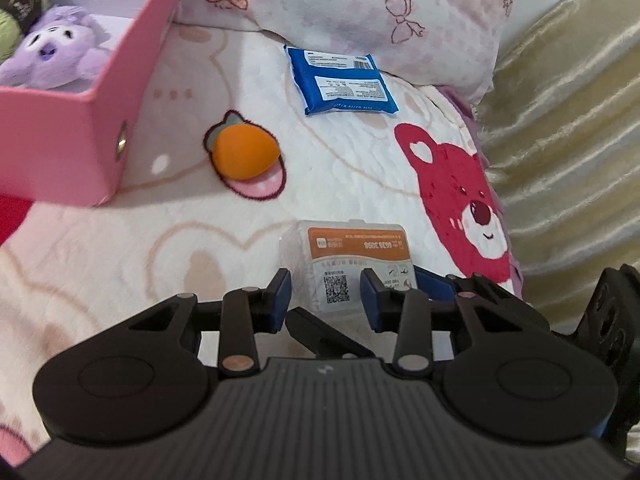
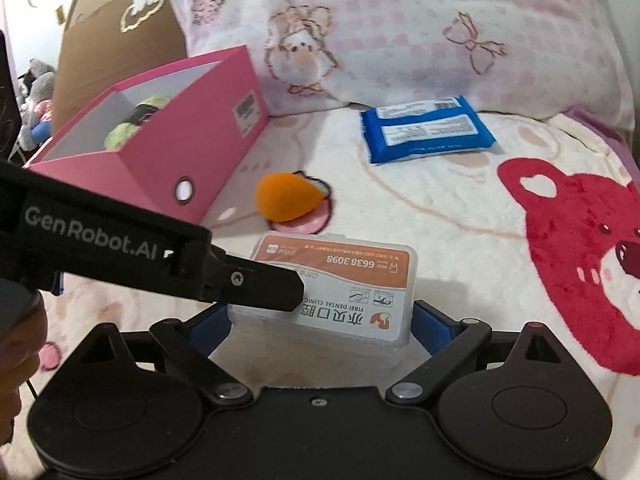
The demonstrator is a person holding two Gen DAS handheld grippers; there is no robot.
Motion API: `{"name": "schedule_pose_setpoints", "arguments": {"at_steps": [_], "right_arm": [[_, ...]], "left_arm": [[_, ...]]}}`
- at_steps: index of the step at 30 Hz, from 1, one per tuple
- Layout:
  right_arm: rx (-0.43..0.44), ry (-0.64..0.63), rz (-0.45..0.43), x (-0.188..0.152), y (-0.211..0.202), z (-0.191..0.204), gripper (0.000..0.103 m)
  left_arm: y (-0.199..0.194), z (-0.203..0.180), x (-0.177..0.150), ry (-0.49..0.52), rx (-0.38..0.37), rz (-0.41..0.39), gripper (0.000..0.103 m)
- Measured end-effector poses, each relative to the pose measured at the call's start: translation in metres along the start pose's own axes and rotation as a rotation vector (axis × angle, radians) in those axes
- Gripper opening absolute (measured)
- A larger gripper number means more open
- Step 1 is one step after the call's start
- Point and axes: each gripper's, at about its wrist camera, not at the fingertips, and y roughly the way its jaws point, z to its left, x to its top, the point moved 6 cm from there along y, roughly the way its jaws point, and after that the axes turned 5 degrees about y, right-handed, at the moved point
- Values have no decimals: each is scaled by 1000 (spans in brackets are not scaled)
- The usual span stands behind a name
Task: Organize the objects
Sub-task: 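Lift the floss box with the left tool toward the pink box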
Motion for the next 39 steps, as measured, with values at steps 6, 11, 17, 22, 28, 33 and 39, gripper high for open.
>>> {"name": "schedule_pose_setpoints", "arguments": {"at_steps": [6, 11, 17, 22, 28, 33, 39], "right_arm": [[25, -2, 21, -1, -17, 25, 98], [58, 10, 40, 6, -33, 45, 98], [94, 7, 38, 13, -49, 65, 98], [93, -25, 27, 13, -61, 82, 98], [98, -27, -8, 16, -75, 93, 95], [82, -66, -13, 20, -83, 102, 86], [92, -67, -36, 25, -88, 110, 76]], "left_arm": [[-30, 1, -7, 26, 11, 61, 35], [-55, 6, -7, 23, -4, 103, 36], [-81, 8, -4, 66, 19, 115, 36], [-103, 5, -9, 78, 34, 109, 35], [-124, 1, -8, 134, 75, 54, 36], [-137, 5, -6, 108, 65, 40, 36], [-156, 12, 0, 96, 62, -10, 36]]}}
